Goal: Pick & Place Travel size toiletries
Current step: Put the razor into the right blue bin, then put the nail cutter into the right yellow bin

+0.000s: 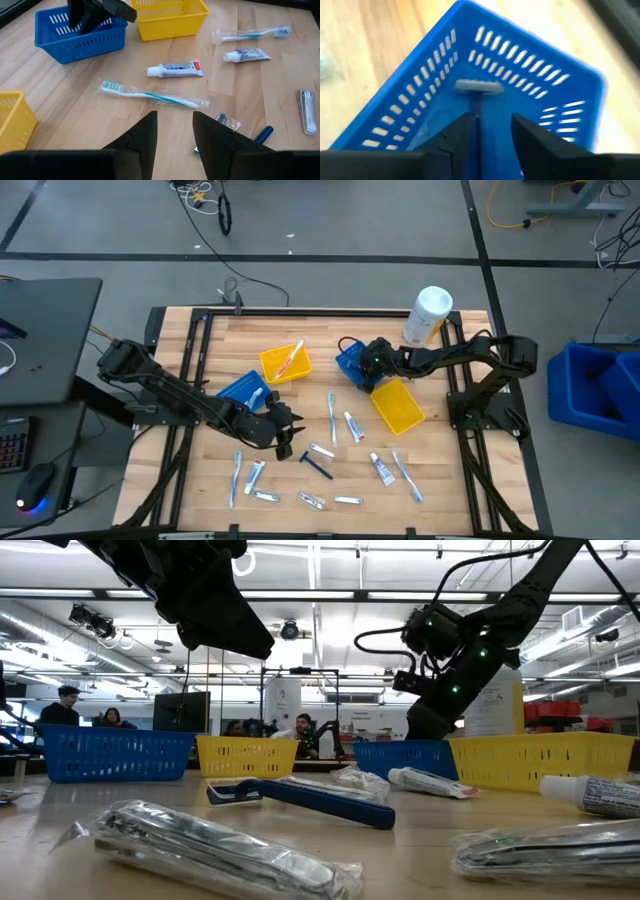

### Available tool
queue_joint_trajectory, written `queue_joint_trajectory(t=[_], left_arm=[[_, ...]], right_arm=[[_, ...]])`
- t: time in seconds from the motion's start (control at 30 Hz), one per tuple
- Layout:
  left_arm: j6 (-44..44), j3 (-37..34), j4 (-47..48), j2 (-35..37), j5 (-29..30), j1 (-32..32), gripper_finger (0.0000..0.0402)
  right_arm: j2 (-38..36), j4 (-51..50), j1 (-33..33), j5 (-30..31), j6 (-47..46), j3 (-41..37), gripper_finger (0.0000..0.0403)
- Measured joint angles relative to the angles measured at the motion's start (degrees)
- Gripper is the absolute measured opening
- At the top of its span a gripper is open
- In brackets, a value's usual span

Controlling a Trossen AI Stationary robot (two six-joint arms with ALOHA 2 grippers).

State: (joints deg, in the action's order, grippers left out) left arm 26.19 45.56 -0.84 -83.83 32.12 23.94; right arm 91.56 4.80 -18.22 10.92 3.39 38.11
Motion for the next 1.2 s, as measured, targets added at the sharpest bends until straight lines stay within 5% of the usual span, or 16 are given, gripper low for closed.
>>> queue_joint_trajectory(t=[0.37,0.57,0.8,1.2], left_arm=[[0.16,0.00,0.04,0.00,0.09,0.00,0.0132],[0.27,0.00,0.09,0.00,0.22,0.00,0.0132],[0.18,0.00,0.07,0.00,0.24,0.00,0.0132],[1.04,0.00,0.02,0.00,0.25,0.00,0.0132]], right_arm=[[-11.44,-2.02,5.42,2.03,3.50,0.04,0.0208],[-16.13,-1.92,12.57,-4.19,2.36,0.06,0.0218],[-16.40,-2.95,21.83,-9.46,-5.50,0.06,0.0232],[-15.65,-6.62,41.28,-9.71,-23.92,0.06,0.0238]])
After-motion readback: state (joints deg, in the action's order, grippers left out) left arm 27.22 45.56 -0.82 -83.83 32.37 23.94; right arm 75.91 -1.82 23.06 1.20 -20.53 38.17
